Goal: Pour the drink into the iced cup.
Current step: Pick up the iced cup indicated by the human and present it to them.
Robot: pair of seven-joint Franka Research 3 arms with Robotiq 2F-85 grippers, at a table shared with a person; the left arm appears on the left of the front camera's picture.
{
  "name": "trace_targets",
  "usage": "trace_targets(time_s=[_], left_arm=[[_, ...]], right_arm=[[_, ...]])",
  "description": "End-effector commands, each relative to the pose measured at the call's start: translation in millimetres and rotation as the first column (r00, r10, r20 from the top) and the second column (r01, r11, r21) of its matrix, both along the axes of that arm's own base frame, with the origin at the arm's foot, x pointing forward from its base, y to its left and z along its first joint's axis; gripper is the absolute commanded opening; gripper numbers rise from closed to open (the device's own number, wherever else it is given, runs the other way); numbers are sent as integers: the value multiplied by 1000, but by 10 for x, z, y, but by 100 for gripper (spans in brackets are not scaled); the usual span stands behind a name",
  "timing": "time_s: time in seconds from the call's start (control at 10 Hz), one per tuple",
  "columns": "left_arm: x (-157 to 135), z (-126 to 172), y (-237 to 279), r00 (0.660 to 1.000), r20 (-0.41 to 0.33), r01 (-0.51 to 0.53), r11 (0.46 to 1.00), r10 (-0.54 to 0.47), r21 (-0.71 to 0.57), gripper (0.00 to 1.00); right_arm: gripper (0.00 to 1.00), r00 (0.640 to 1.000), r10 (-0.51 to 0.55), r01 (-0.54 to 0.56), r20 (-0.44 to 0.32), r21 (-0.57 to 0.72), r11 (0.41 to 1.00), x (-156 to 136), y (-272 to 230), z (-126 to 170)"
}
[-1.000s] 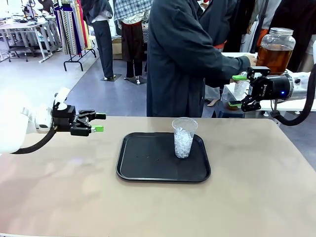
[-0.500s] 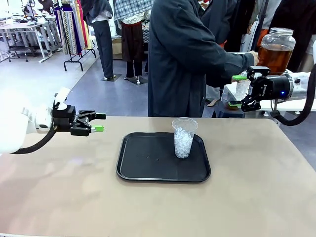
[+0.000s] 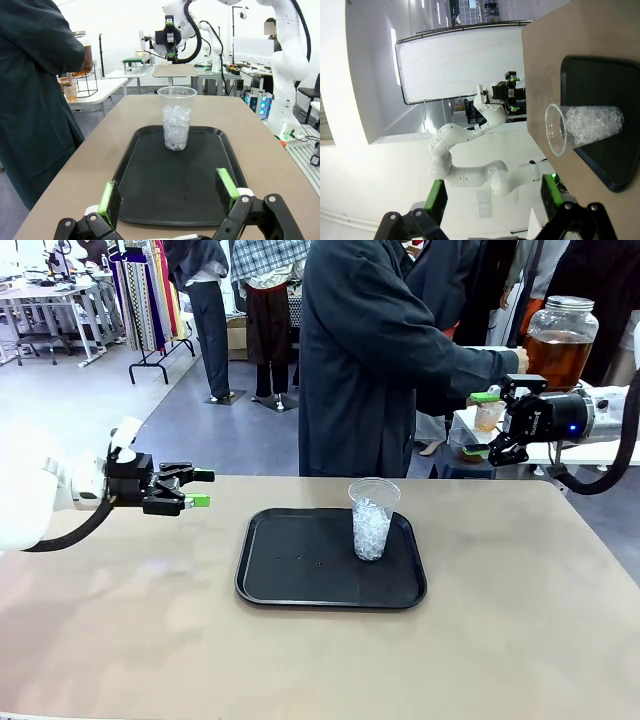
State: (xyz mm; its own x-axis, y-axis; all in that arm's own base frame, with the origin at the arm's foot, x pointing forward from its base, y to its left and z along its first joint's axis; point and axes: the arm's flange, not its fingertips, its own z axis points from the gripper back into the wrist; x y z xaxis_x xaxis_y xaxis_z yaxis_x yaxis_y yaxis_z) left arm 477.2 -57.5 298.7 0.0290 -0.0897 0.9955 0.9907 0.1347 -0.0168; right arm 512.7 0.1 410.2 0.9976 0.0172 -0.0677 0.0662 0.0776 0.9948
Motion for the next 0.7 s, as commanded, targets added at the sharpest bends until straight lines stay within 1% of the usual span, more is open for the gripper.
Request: trace_targets(time_s=[0.0,0.6], left_arm=[[11,12,-13,1000,0,-1,1000,1,5,100],[11,12,-13,1000,0,-1,1000,1,5,100]], right_arm=[[100,1000,-3,3,3,-1,1000,2,5,17],[100,1000,-3,3,3,-1,1000,2,5,17]])
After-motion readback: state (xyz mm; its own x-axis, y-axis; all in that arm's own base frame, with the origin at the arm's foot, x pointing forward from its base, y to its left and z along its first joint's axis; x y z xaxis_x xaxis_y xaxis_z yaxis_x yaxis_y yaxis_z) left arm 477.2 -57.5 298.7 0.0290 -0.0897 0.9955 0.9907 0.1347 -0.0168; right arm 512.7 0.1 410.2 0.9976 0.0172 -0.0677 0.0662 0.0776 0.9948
